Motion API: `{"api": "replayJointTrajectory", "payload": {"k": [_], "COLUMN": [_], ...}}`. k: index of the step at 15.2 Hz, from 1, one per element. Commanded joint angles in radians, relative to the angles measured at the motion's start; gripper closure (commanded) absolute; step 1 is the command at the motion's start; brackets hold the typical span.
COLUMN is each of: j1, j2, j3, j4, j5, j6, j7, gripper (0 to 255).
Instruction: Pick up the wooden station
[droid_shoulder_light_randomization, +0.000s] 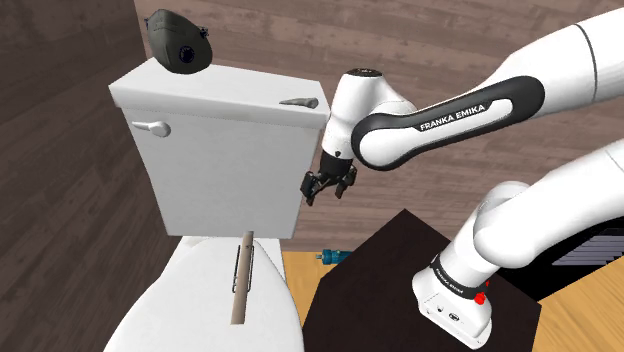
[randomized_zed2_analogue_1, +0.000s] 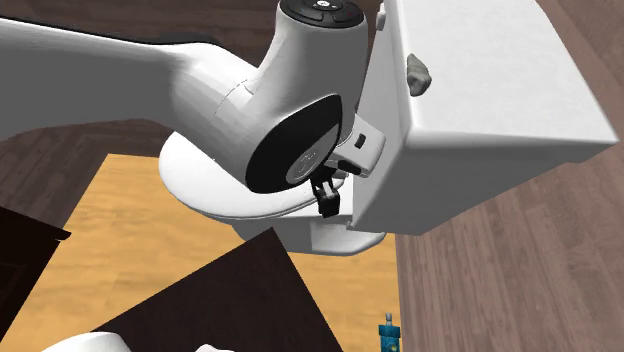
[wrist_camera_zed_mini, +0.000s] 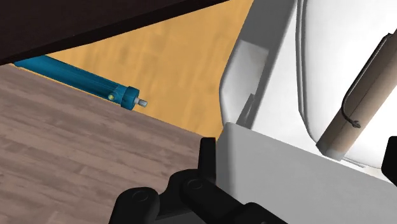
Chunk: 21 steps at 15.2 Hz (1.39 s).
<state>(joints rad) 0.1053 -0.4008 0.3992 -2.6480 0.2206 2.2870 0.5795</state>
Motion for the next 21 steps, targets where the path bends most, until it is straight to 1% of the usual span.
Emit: {"api": "replayJointTrajectory", "payload": {"k": [1, 3, 5, 8, 10, 12, 15, 18, 21], "j1": [-0.007, -0.018, -0.032, -0.046, -0.036, -0.006, 0.073, 0.152, 0.226], "j2": [0.075, 0.158, 0.246, 0.390, 0.491, 0.589, 0.726, 0.852, 0.972], "j3": [0.045, 0.091, 0.133, 0.178, 0.182, 0.164, 0.105, 0.046, -0.005], "j4": [0.026, 0.048, 0.077, 0.132, 0.178, 0.231, 0.322, 0.423, 0.535], "j5": [-0.013, -0.042, -0.090, -0.207, -0.308, -0.407, -0.521, -0.594, -0.635], "j6": [0.050, 0.107, 0.160, 0.227, 0.259, 0.279, 0.296, 0.301, 0.298], "j7": [0.072, 0.150, 0.240, 0.399, 0.517, 0.632, 0.773, 0.878, 0.955], "gripper": [0, 0, 0, 0, 0, 0, 0, 0, 0]}}
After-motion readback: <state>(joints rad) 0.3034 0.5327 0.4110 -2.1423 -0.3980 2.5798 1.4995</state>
